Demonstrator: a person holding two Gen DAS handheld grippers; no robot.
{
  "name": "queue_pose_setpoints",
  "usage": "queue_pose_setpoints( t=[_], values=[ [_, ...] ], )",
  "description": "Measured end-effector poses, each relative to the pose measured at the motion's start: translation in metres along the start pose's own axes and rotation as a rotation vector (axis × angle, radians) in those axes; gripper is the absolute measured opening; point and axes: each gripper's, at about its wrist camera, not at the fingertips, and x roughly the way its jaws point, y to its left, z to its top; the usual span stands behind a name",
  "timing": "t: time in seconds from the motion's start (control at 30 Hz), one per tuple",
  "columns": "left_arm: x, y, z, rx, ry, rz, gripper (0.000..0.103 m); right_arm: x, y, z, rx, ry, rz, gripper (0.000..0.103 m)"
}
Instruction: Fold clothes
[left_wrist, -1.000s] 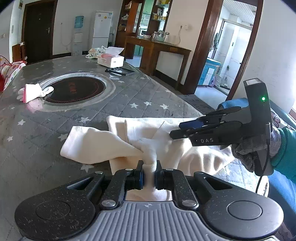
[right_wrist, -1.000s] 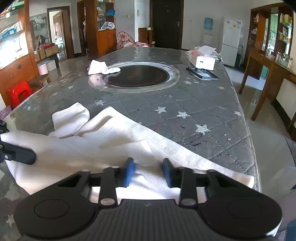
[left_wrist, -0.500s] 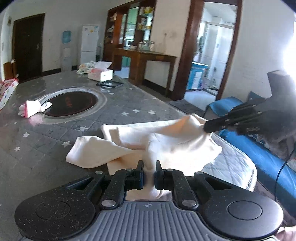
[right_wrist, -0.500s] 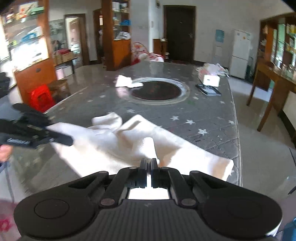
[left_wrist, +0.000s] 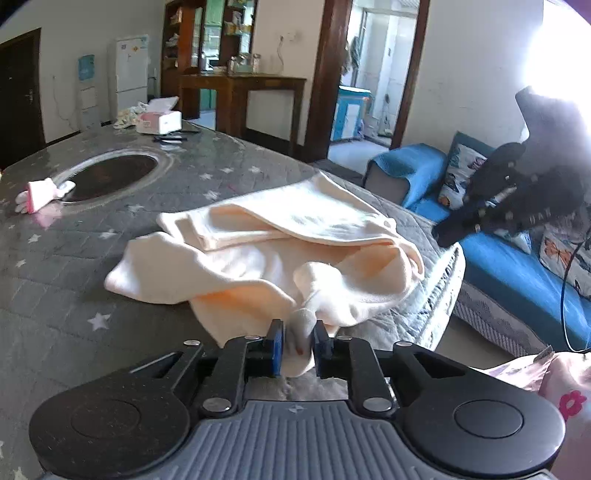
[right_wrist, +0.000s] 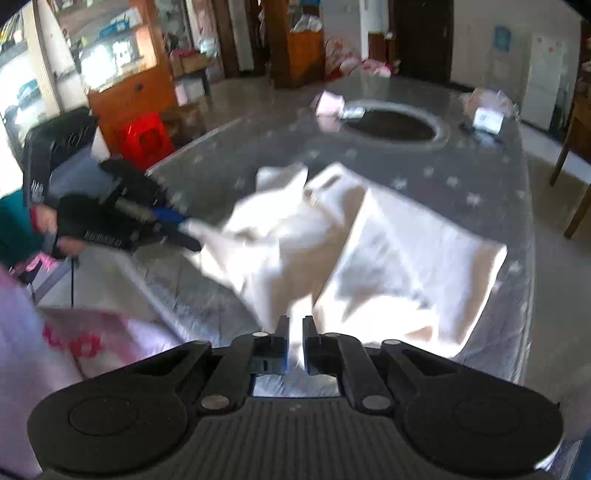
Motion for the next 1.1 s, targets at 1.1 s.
queue_pose_setpoints(
  t=[1.1],
  values=[
    [0.106, 0.084, 0.071, -0.18, 0.043, 0.25, 0.041, 0.15, -0.057, 0.083, 0.077, -0.078, -0.092, 0.004]
  ],
)
